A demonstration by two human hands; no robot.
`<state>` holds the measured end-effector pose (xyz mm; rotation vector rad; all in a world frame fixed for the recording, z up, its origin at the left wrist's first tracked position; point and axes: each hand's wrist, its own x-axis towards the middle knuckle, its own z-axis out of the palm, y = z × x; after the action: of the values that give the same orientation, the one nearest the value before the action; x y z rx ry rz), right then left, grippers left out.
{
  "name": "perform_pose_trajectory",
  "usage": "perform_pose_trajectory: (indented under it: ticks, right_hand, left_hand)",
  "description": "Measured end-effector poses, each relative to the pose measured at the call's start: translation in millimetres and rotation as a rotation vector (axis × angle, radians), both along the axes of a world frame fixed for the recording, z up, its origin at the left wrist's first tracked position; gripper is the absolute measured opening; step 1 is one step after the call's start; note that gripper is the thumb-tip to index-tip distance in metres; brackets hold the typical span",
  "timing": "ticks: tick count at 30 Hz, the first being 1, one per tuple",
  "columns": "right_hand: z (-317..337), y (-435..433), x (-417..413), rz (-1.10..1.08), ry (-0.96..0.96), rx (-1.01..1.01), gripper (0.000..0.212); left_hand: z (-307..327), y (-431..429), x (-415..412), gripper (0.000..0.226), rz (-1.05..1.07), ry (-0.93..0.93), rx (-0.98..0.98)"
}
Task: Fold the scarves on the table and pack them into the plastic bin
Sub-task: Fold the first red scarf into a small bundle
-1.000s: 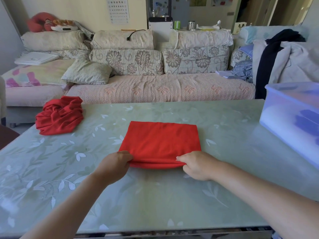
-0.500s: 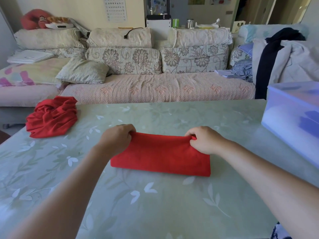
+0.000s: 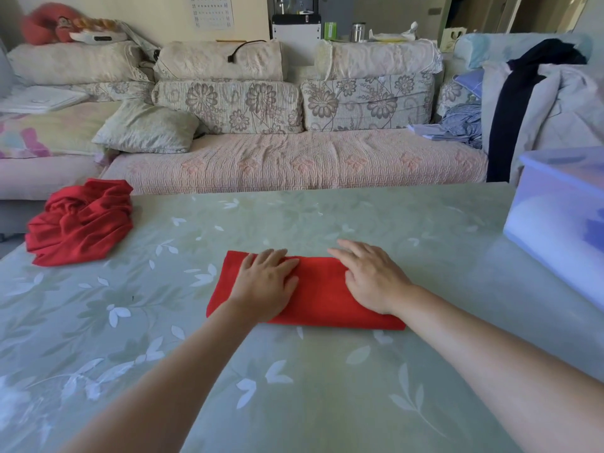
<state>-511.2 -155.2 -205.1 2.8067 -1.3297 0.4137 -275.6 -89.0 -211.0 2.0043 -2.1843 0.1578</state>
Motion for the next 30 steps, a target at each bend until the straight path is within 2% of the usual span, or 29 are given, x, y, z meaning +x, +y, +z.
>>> perform_pose_trajectory:
  ticks: [2, 4, 6, 8, 10, 12, 13, 14, 16, 18, 20, 22, 26, 30]
  right_hand:
    - [-3, 5, 2, 0.036, 0.104, 0.123, 0.058]
    - [-6, 8, -1, 0.015, 0.207, 0.237, 0.058]
    - [-8, 9, -4, 0.004, 0.23, 0.266, 0.058]
    - [-8, 9, -5, -0.004, 0.239, 0.216, 0.061]
    - [-6, 9, -6, 0.009, 0.23, 0.086, 0.068]
    - [-3, 8, -5, 0.114, 0.235, -0.113, 0.076]
    - [-1, 8, -2, 0.173, 0.239, -0.163, 0.076]
    - [-1, 9, 1, 0.219, 0.244, -0.175, 0.073]
    - [-4, 11, 7, 0.224, 0.235, -0.073, 0.064]
    - [-7, 13, 5, 0.108, 0.224, 0.128, 0.058]
    - [-6, 10, -2, 0.038, 0.234, 0.2, 0.057]
    - [-1, 9, -6, 0.017, 0.268, 0.181, 0.057]
    - [11, 19, -7, -0.041, 0.312, 0.186, 0.06]
    - [21, 38, -11, -0.056, 0.309, 0.237, 0.062]
  left_hand:
    - [-11, 1, 2, 0.059, 0.059, 0.035, 0.172]
    - [-15, 2, 5, 0.063, 0.098, 0.041, 0.209]
    - [-13, 3, 5, 0.065, 0.143, -0.001, 0.189]
    - [-11, 8, 1, 0.064, 0.149, -0.08, 0.079]
    - [-6, 18, -11, 0.059, 0.05, -0.133, -0.07]
    - [-9, 28, -27, 0.052, -0.083, -0.141, -0.154]
    - [-12, 34, -35, 0.052, -0.082, -0.129, -0.148]
    - [-13, 39, -44, 0.055, -0.032, -0.094, -0.097]
    - [-14, 49, -57, 0.066, 0.146, -0.047, 0.04]
    - [-16, 52, -61, 0.07, 0.291, -0.025, 0.17]
    - [-11, 53, -62, 0.07, 0.372, 0.018, 0.29]
    - [-8, 49, -60, 0.07, 0.371, 0.057, 0.353]
    - [-6, 30, -30, 0.063, 0.214, 0.121, 0.425]
    - [-1, 12, -1, 0.058, 0.153, -0.025, 0.324]
